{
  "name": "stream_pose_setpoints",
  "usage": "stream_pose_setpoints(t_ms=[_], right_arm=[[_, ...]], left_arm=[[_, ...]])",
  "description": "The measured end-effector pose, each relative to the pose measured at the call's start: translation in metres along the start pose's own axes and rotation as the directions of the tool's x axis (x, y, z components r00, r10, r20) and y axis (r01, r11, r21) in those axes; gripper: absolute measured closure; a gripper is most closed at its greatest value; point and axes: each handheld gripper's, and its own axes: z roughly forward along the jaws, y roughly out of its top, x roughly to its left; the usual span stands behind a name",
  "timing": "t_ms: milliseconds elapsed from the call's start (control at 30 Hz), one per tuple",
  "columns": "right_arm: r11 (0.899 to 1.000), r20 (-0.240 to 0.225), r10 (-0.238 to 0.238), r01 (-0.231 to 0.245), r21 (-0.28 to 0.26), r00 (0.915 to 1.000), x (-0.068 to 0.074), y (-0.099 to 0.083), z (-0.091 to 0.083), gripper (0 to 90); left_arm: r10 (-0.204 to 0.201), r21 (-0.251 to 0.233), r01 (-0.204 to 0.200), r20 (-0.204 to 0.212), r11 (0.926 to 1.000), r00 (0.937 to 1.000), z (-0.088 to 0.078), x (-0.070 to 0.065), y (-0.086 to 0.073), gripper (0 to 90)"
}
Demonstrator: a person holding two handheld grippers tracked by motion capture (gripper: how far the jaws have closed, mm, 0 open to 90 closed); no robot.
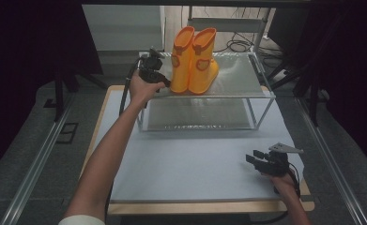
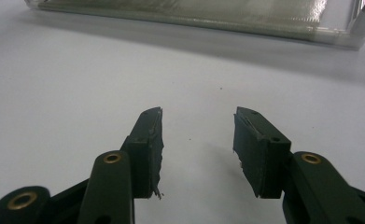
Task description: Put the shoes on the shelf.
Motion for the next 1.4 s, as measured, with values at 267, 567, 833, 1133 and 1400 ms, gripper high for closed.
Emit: stream_pose_setpoints(t_ms=[267, 567, 833, 1133, 1400], right_arm=[[1.0, -0.005, -0.006, 0.006, -0.001, 1.0, 0.003, 0.002, 0.0, 52.0], [1.0, -0.008, -0.005, 0.005, -0.005, 1.0, 0.003, 0.002, -0.001, 52.1], [1.0, -0.009, -0.011, 0.011, -0.005, 0.9999, 0.003, 0.002, -0.001, 52.1], [1.0, -0.001, -0.013, 0.013, -0.001, 0.9999, 0.001, 0.002, 0.0, 52.1], [1.0, -0.003, -0.025, 0.025, 0.0, 0.9997, 0.004, 0.003, -0.002, 52.1]], left_arm=[[0.031, -0.006, -0.031, 0.078, 0.9995, 0.9965, 0.006, -0.028, 0.004, 90.0], [0.048, -0.016, -0.046, 0.11, 0.9988, 0.9928, 0.011, -0.049, 0.01, 90.0], [0.041, -0.037, -0.037, 0.13, 0.9986, 0.9906, 0.005, -0.04, 0.004, 85.4], [0.088, -0.099, -0.069, 0.209, 0.9927, 0.974, -0.028, -0.042, -0.014, 74.8], [0.17, -0.111, -0.147, 0.238, 0.9829, 0.9564, -0.065, -0.045, -0.056, 68.2]])
